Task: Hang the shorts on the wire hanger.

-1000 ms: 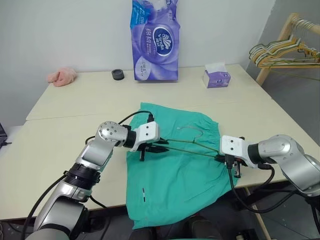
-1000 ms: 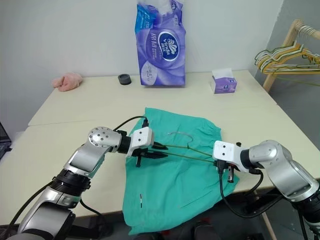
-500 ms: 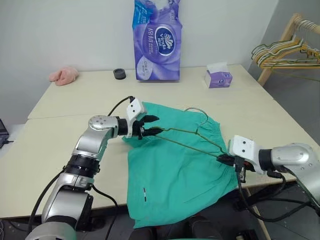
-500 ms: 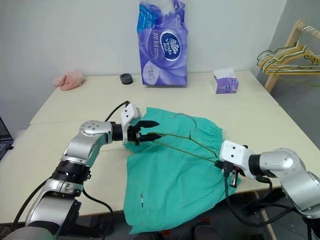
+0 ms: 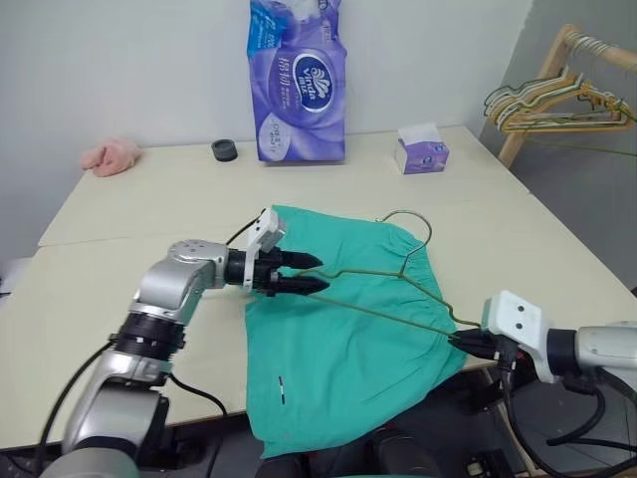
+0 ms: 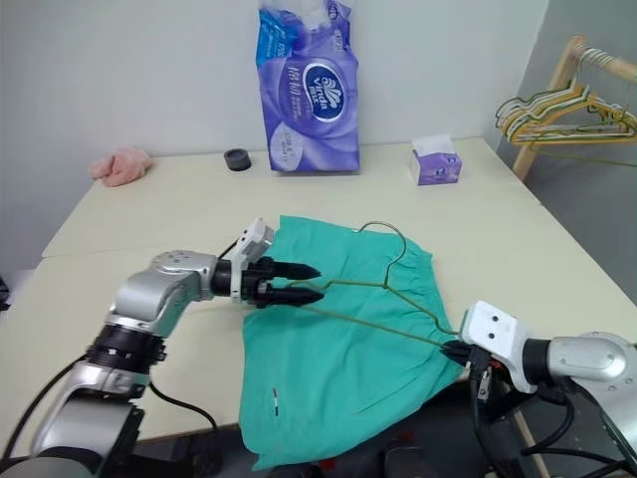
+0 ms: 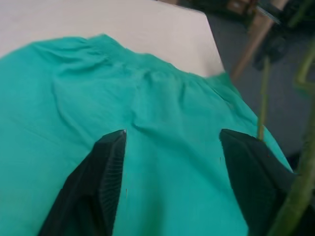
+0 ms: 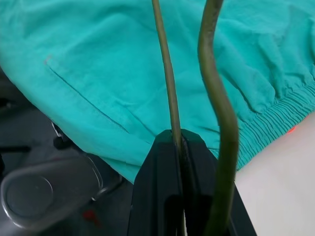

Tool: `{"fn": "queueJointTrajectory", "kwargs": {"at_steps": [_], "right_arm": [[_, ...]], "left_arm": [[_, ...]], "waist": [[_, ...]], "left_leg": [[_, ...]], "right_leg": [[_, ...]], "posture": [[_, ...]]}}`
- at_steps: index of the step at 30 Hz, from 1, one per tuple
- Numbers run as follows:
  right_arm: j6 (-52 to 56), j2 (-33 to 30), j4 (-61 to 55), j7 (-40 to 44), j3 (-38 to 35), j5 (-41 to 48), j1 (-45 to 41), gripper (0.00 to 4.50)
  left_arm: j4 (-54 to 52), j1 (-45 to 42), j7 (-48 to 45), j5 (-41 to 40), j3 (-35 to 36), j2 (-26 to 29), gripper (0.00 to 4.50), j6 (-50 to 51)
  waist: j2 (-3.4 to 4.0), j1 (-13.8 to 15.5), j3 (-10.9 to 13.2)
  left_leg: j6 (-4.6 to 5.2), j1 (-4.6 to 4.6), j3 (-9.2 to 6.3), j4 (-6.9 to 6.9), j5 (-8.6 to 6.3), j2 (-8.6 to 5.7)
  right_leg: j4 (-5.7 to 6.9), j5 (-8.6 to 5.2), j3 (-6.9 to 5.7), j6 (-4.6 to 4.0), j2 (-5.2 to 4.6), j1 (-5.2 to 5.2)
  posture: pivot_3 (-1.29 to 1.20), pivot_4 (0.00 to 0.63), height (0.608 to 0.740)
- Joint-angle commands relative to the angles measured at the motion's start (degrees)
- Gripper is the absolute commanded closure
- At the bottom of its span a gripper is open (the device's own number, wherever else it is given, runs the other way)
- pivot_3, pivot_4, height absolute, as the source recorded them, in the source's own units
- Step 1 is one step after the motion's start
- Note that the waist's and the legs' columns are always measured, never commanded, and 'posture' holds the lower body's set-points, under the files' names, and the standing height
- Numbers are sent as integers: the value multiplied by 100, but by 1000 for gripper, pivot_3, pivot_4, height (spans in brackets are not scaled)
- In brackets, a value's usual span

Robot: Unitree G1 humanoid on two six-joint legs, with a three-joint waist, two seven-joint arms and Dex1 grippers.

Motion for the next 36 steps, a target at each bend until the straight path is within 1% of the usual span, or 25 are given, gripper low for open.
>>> {"fn": "queueJointTrajectory", "kwargs": {"at_steps": [1,5,8,12,15,17,22,24,26,27,29,31,36], "right_arm": [[-56,-242,717,-360,262,-733,-495,4500],[-279,-267,1014,-310,795,-957,-1076,4500],[-413,-289,1187,-285,1053,-1119,-1338,4500],[-749,-449,1533,-242,1170,-1365,-1468,4500],[-919,-462,1653,-224,1180,-1419,-1637,4500],[-915,-393,1625,-208,1248,-1420,-1771,4500],[-830,-269,1513,-171,1403,-1413,-1861,4500],[-714,-204,1462,-148,1426,-1320,-1858,4500],[-517,-103,1365,-94,1377,-1132,-1819,4500],[-523,-112,1334,-56,1398,-1156,-1799,4500],[-614,-134,1333,-69,1483,-1345,-1801,4500],[-701,-141,1343,-107,1579,-1544,-1835,4500],[-607,-75,1197,-18,1538,-1558,-1799,4500]], "left_arm": [[-459,220,-379,135,-232,216,11,-187],[-505,337,-272,420,-399,79,11,-579],[-451,443,-267,654,-460,39,11,-921],[-214,492,-328,938,-458,124,11,-1410],[55,345,-67,925,-286,-72,11,-1434],[79,310,45,806,-188,-238,11,-1340],[-387,588,-102,649,-244,-236,11,-1081],[-683,623,-74,189,-115,-300,11,-301],[-986,651,-250,-232,-116,-207,11,486],[-1022,678,-300,-286,-149,-167,11,634],[-936,667,-119,-379,-95,-292,11,884],[-900,653,70,-367,-85,-398,11,936],[-1138,723,214,-318,-112,-411,11,922]], "waist": [[-1,4,1],[-6,44,4],[-6,63,4],[-8,66,5],[-7,77,5],[-9,84,5],[-8,78,5],[-8,83,5],[-9,82,6],[-10,85,6],[-8,93,5],[-7,101,5],[-8,113,5]], "left_leg": [[0,-1,-1,1,-1,0],[0,-1,0,3,0,0],[0,-1,3,6,0,-1],[0,-4,0,4,0,0],[0,-4,1,4,0,0],[1,-3,3,8,0,-1],[1,-3,0,2,-1,0],[1,-5,-4,2,-1,0],[1,-6,-3,4,-1,-1],[1,-7,-3,6,-1,-3],[1,-5,-5,8,-1,-3],[1,-1,-5,8,0,-3],[1,-2,-2,8,0,-3]], "right_leg": [[-1,0,0,0,0,-1],[-3,0,-2,-1,-3,0],[-5,0,0,-1,-3,1],[-5,0,-2,-1,-4,-3],[-3,1,-1,-2,-5,-2],[-3,1,-2,-2,-6,-1],[2,4,-2,-7,-6,-5],[3,7,-7,-11,-7,-5],[5,5,-7,-9,-11,-4],[4,4,-6,-7,-12,-4],[5,1,-11,-1,-11,-2],[7,0,-11,-1,-10,-1],[6,1,-6,-2,-9,-2]], "posture": [[-192,57,740],[-179,59,740],[-176,63,740],[-162,61,740],[-152,58,740],[-152,58,740],[-142,59,740],[-142,59,740],[-142,59,740],[-135,58,740],[-135,58,740],[-135,58,740],[-142,62,740]]}}
